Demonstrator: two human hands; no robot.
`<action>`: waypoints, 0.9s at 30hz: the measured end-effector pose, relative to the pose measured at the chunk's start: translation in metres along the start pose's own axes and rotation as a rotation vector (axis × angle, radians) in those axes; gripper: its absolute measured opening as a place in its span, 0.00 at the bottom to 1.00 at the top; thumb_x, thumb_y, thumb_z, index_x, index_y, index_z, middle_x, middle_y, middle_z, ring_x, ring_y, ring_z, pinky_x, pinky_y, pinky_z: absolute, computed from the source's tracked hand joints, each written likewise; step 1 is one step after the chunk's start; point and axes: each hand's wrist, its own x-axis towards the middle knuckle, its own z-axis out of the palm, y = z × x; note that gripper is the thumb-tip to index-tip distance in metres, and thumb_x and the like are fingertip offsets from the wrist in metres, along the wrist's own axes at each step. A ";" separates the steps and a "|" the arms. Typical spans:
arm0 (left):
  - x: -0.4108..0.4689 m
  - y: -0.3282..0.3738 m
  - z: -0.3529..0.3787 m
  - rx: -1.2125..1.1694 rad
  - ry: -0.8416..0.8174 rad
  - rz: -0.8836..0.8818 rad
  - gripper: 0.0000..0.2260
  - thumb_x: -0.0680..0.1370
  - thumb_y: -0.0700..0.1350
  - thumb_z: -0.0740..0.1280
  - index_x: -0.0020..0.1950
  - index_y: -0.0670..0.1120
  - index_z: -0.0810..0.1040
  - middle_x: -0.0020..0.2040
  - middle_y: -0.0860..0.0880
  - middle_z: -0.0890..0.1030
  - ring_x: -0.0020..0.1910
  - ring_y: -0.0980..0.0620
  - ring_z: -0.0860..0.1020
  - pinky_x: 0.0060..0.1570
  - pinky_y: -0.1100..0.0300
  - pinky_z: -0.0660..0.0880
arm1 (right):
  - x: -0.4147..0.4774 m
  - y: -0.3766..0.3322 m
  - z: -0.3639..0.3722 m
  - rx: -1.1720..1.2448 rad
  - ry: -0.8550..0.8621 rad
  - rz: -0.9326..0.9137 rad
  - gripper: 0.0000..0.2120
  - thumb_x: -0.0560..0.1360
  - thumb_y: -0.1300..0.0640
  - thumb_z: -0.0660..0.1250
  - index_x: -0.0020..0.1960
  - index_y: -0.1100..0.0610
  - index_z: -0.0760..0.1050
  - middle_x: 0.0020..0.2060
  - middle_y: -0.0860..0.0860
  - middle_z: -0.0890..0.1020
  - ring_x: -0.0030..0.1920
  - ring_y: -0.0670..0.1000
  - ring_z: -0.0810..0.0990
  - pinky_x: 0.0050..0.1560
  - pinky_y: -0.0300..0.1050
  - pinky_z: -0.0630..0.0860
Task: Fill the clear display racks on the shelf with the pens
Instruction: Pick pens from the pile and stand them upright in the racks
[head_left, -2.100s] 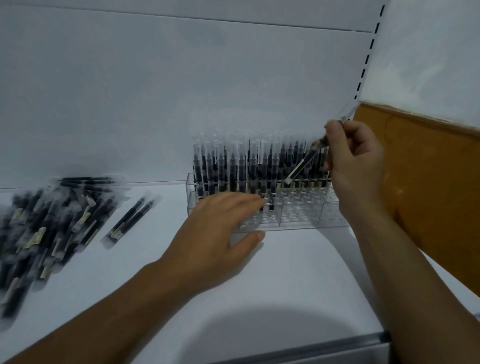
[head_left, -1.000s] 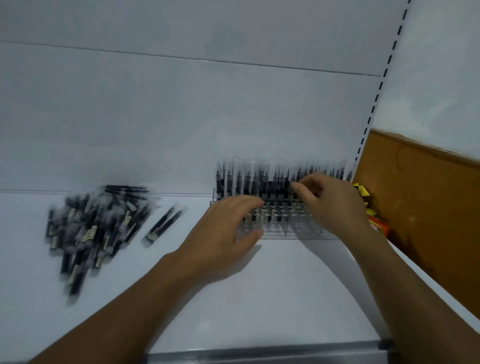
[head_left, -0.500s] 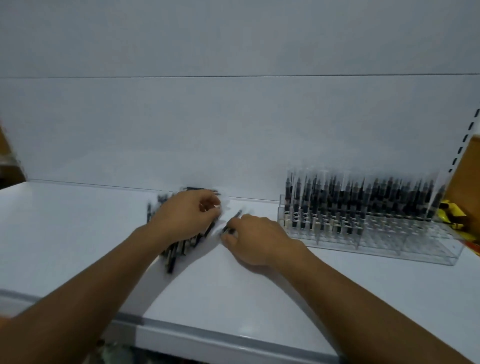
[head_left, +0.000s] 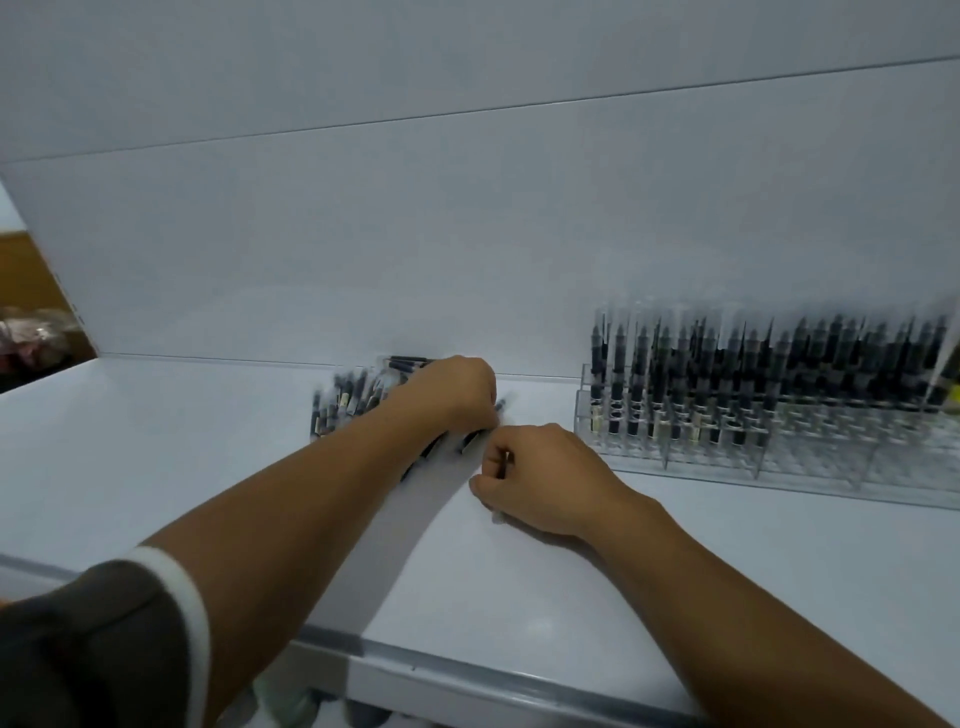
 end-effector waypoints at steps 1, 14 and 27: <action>0.002 0.001 0.001 0.001 0.001 -0.019 0.13 0.75 0.45 0.67 0.58 0.43 0.80 0.55 0.45 0.82 0.53 0.47 0.80 0.51 0.54 0.77 | 0.001 0.001 0.000 0.029 -0.008 0.011 0.05 0.73 0.52 0.66 0.40 0.51 0.75 0.32 0.44 0.84 0.43 0.46 0.79 0.46 0.45 0.77; -0.008 -0.039 -0.025 -0.292 -0.015 -0.198 0.09 0.78 0.44 0.61 0.41 0.42 0.75 0.35 0.46 0.77 0.33 0.49 0.73 0.34 0.60 0.70 | 0.002 0.000 -0.002 0.165 -0.016 0.068 0.03 0.73 0.54 0.63 0.45 0.48 0.70 0.30 0.43 0.84 0.46 0.47 0.80 0.48 0.47 0.77; 0.006 -0.044 -0.006 0.016 0.063 -0.187 0.11 0.76 0.53 0.64 0.49 0.47 0.70 0.44 0.49 0.76 0.45 0.48 0.74 0.39 0.58 0.66 | 0.001 -0.001 -0.002 0.158 -0.031 0.083 0.02 0.72 0.53 0.63 0.44 0.48 0.70 0.37 0.47 0.84 0.49 0.50 0.80 0.52 0.51 0.77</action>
